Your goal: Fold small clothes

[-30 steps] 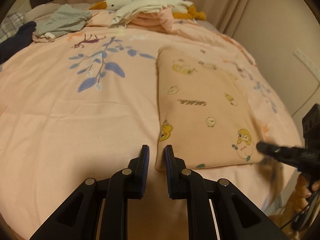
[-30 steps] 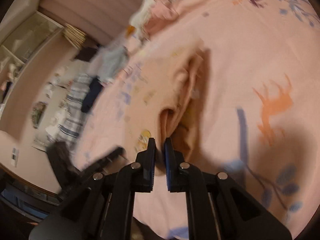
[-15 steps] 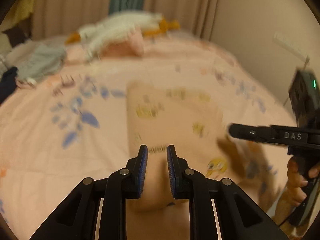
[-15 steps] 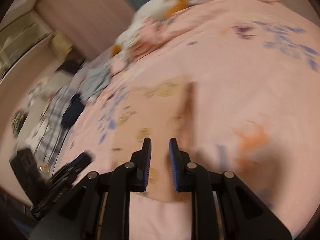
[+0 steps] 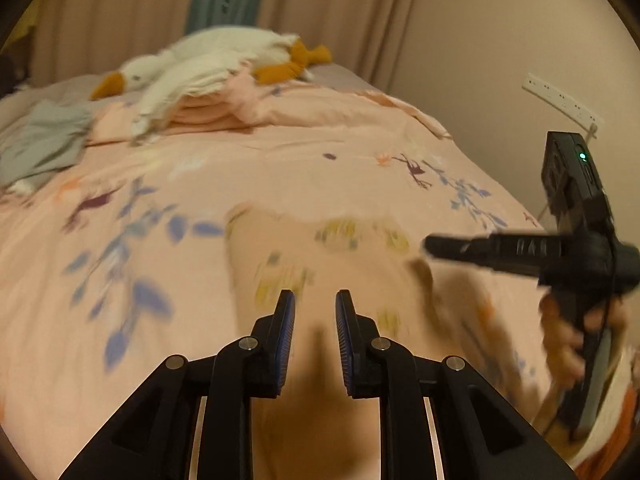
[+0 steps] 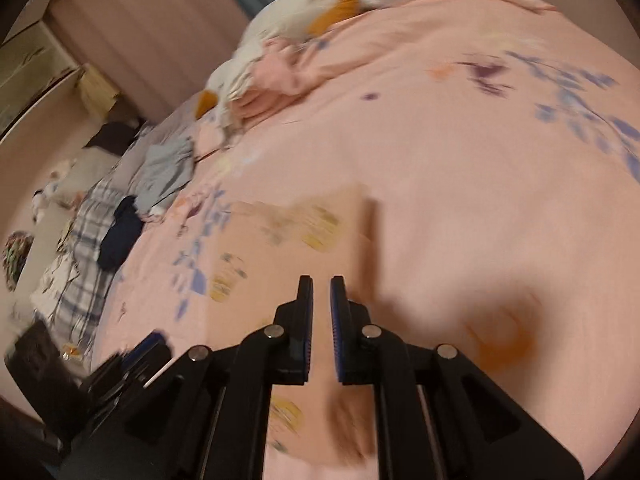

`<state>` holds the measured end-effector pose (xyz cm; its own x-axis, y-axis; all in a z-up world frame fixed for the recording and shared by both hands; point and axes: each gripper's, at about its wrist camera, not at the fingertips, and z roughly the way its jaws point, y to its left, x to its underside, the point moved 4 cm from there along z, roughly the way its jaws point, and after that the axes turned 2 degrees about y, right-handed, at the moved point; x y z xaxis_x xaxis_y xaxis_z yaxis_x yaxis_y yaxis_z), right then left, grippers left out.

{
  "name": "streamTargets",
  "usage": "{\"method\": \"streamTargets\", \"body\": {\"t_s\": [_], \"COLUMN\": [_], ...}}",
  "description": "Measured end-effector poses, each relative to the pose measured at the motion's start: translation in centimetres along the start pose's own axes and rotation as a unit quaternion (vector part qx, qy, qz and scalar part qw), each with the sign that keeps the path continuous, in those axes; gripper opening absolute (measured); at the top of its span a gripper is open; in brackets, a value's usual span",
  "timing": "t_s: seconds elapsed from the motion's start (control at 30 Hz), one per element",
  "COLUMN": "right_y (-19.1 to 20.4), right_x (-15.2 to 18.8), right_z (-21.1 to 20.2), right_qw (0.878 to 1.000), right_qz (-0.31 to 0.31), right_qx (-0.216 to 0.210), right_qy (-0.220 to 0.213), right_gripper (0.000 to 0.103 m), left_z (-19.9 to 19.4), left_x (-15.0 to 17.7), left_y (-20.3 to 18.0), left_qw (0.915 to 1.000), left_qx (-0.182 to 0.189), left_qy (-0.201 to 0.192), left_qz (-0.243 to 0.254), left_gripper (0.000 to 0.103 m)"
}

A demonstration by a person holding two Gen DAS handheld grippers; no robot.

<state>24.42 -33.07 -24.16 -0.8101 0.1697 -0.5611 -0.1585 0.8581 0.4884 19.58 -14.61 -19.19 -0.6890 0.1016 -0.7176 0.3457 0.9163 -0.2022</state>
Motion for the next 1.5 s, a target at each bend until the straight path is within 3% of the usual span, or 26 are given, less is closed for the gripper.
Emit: {"method": "streamTargets", "body": {"t_s": [0.1, 0.17, 0.2, 0.27, 0.33, 0.37, 0.4, 0.43, 0.47, 0.5, 0.53, 0.6, 0.67, 0.77, 0.83, 0.97, 1.13, 1.27, 1.33, 1.43, 1.5], "right_y": [0.7, -1.1, -2.1, -3.2, -3.5, -3.8, -4.1, -4.4, -4.0, -4.0, -3.8, -3.2, -2.4, -1.8, -1.9, -2.6, -3.6, -4.9, -5.2, -5.2, -4.7], "right_x": [-1.6, -0.6, -0.9, -1.0, -1.2, -1.2, -1.1, -0.7, -0.4, 0.1, 0.5, 1.5, 2.6, 4.4, 5.2, 6.2, 6.5, 6.2, 5.9, 5.7, 5.5], "right_z": [4.3, 5.0, 6.0, 5.7, 3.9, 2.6, 1.4, -0.5, -1.3, -3.1, -3.7, -5.3, -6.4, -7.3, -6.4, -4.0, -2.6, -1.6, -1.1, -0.1, 0.6], "right_qw": [0.999, 0.998, 0.996, 0.997, 0.997, 0.996, 0.995, 0.993, 0.992, 0.990, 0.990, 0.992, 0.995, 0.997, 0.998, 0.999, 0.998, 0.995, 0.993, 0.991, 0.990], "right_qz": [0.002, 0.002, 0.011, 0.036, 0.067, 0.080, 0.091, 0.107, 0.116, 0.129, 0.131, 0.116, 0.090, 0.062, 0.051, 0.046, 0.041, 0.070, 0.079, 0.085, 0.081], "right_qx": [0.008, 0.055, 0.079, 0.061, 0.041, 0.044, 0.047, 0.043, 0.033, 0.009, -0.002, -0.027, -0.031, -0.009, -0.008, -0.010, -0.019, -0.030, -0.050, -0.063, -0.065], "right_qy": [0.039, 0.033, 0.033, 0.034, 0.021, 0.015, 0.007, -0.015, -0.031, -0.050, -0.050, -0.038, -0.033, -0.043, -0.022, 0.028, 0.054, 0.063, 0.069, 0.082, 0.093], "right_gripper": [0.010, 0.007, 0.003, 0.002, 0.011, 0.022, 0.039, 0.049, 0.070, 0.086, 0.090, 0.090, 0.092, 0.097, 0.098, 0.097, 0.097, 0.097, 0.097, 0.097, 0.097], "left_z": [6.3, 9.4, 9.7, 8.4, 6.5, 5.1, 3.7, 2.4, 0.5, -0.6, -1.7, -3.5, -4.4, -4.3, -3.3, -1.0, -0.3, 0.5, 0.8, 1.6, 1.9], "left_x": [-1.9, -1.8, -1.7, -1.7, -1.8, -1.6, -1.4, -1.0, -0.5, 0.0, 0.5, 1.4, 2.2, 3.7, 4.9, 6.8, 7.8, 7.8, 8.0, 7.7, 7.4], "left_y": [2.0, 3.9, 4.3, 4.3, 4.3, 4.4, 4.7, 5.0, 5.2, 5.5, 5.6, 5.6, 5.2, 4.6, 3.9, 4.0, 4.1, 4.6, 4.5, 4.4, 4.2], "left_qw": [0.9966, 0.9922, 0.9919, 0.9923, 0.9927, 0.9919, 0.9906, 0.9885, 0.9836, 0.9801, 0.9774, 0.9795, 0.9871, 0.9950, 0.9978, 0.9972, 0.9954, 0.9934, 0.9911, 0.9782, 0.9631], "left_qx": [-0.012, -0.009, 0.005, 0.012, 0.017, 0.011, 0.016, 0.039, 0.079, 0.095, 0.101, 0.088, 0.058, -0.003, -0.023, -0.047, -0.047, -0.017, 0.017, 0.115, 0.180], "left_qy": [0.073, 0.098, 0.091, 0.073, 0.058, 0.049, 0.041, 0.031, 0.019, 0.010, 0.004, -0.011, -0.019, -0.013, 0.012, 0.053, 0.075, 0.091, 0.104, 0.126, 0.135], "left_qz": [-0.036, -0.076, -0.088, -0.099, -0.105, -0.117, -0.130, -0.143, -0.161, -0.174, -0.186, -0.181, -0.148, -0.099, -0.060, -0.025, -0.036, -0.067, -0.081, -0.118, -0.148], "left_gripper": [0.018, 0.014, 0.014, 0.013, 0.017, 0.021, 0.024, 0.038, 0.060, 0.071, 0.084, 0.087, 0.089, 0.089, 0.089, 0.089, 0.089, 0.089, 0.089, 0.089, 0.089]}}
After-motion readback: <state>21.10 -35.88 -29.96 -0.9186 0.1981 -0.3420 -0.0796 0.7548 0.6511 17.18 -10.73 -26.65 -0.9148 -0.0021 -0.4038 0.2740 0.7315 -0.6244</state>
